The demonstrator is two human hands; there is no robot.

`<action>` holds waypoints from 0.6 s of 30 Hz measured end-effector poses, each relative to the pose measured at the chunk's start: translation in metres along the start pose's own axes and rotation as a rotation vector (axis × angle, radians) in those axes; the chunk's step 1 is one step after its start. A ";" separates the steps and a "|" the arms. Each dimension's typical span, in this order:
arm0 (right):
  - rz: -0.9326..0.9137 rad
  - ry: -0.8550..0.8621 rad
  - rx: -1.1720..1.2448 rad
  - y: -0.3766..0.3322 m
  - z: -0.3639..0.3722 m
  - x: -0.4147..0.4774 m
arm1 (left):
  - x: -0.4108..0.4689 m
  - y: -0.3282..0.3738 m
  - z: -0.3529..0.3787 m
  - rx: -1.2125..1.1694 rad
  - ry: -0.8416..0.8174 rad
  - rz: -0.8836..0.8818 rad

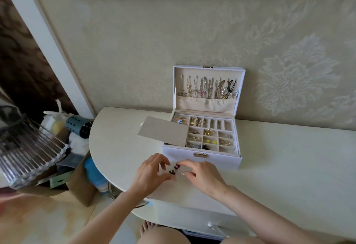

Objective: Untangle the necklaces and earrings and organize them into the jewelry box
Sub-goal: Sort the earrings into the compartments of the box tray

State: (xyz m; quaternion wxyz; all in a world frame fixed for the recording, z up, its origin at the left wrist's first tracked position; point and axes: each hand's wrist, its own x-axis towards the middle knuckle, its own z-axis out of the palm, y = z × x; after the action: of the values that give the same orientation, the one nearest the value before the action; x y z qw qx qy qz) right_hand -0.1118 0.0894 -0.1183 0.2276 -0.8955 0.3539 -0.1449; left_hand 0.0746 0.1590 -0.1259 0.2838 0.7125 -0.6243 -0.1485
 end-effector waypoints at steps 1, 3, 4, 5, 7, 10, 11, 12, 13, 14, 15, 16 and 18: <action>-0.007 -0.012 -0.027 -0.002 0.003 0.004 | 0.000 -0.002 0.001 0.024 -0.025 0.017; -0.012 -0.025 -0.074 -0.004 0.006 0.012 | 0.001 -0.005 0.006 0.060 -0.031 0.059; -0.008 -0.032 -0.095 -0.005 0.007 0.015 | 0.001 -0.004 0.008 0.076 -0.026 0.076; -0.003 -0.038 -0.111 -0.005 0.007 0.018 | 0.001 -0.003 0.009 0.087 -0.021 0.085; 0.005 -0.046 -0.126 -0.005 0.006 0.019 | 0.001 -0.003 0.012 0.082 0.001 0.085; 0.020 -0.042 -0.107 -0.003 0.007 0.015 | -0.003 -0.003 0.013 0.073 0.021 0.072; 0.032 -0.034 -0.097 -0.002 0.007 0.013 | -0.004 -0.003 0.014 0.070 0.026 0.069; 0.040 -0.022 -0.096 0.000 0.007 0.010 | -0.005 -0.003 0.014 0.064 0.033 0.060; 0.043 -0.010 -0.103 0.001 0.006 0.008 | -0.007 -0.002 0.015 0.057 0.042 0.053; 0.042 -0.001 -0.115 0.002 0.006 0.004 | -0.008 -0.001 0.016 0.046 0.052 0.052; 0.041 0.008 -0.124 0.004 0.004 0.000 | -0.009 0.001 0.016 0.031 0.062 0.063; 0.046 0.019 -0.122 0.006 0.003 -0.005 | -0.008 0.005 0.017 0.011 0.074 0.084; 0.074 0.060 -0.075 0.011 -0.001 -0.014 | -0.006 0.017 0.018 -0.039 0.107 0.137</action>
State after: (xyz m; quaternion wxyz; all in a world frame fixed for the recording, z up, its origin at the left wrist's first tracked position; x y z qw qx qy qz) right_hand -0.1286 0.0916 -0.1246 0.1883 -0.8850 0.3986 -0.1498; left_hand 0.0499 0.1596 -0.1307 0.3399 0.6694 -0.6525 -0.1026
